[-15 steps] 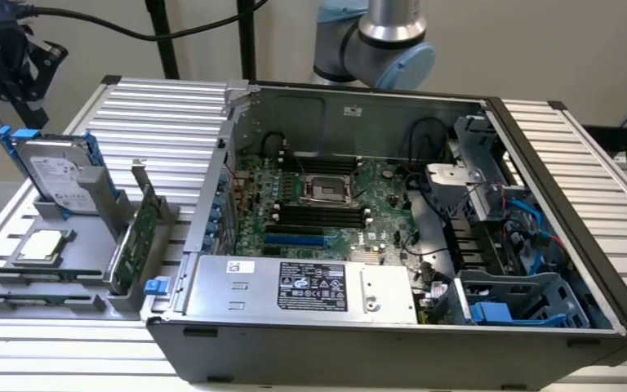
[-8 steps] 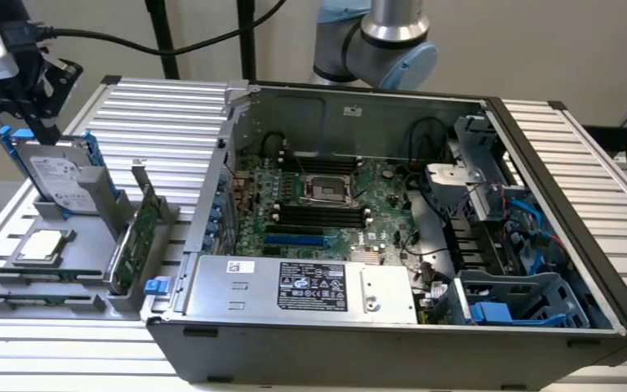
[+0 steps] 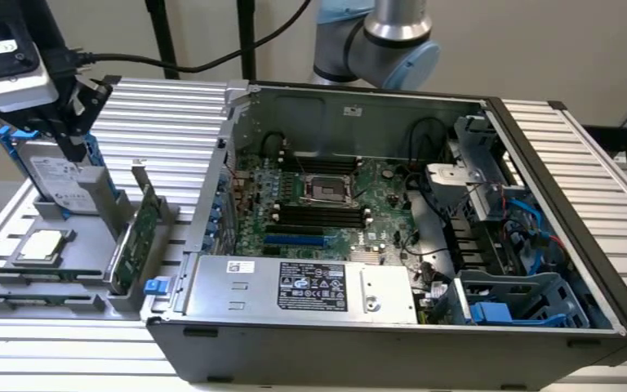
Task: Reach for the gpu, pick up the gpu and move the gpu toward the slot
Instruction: 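Reach for the gpu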
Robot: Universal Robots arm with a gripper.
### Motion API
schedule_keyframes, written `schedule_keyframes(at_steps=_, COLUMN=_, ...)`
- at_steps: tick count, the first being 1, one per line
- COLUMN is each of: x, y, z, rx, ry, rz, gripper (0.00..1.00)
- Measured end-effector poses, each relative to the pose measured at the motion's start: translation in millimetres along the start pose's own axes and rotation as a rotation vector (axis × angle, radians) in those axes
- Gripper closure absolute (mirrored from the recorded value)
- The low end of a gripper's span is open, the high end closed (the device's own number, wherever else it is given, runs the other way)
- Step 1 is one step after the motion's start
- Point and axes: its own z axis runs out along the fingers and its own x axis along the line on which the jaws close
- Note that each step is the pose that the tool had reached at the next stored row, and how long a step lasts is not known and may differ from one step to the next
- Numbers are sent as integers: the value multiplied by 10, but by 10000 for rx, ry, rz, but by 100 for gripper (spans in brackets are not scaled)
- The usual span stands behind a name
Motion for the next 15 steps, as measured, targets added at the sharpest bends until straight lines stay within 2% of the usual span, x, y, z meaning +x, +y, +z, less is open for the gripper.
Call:
schedule_keyframes(at_steps=7, x=-207, y=-86, z=115, rx=12, ry=-67, rz=-2, gripper=89)
schedule_keyframes(at_steps=10, x=-219, y=-104, z=147, rx=20, ry=-81, rz=-1, gripper=89)
schedule_keyframes(at_steps=15, x=-220, y=-105, z=148, rx=20, ry=-80, rz=-2, gripper=89)
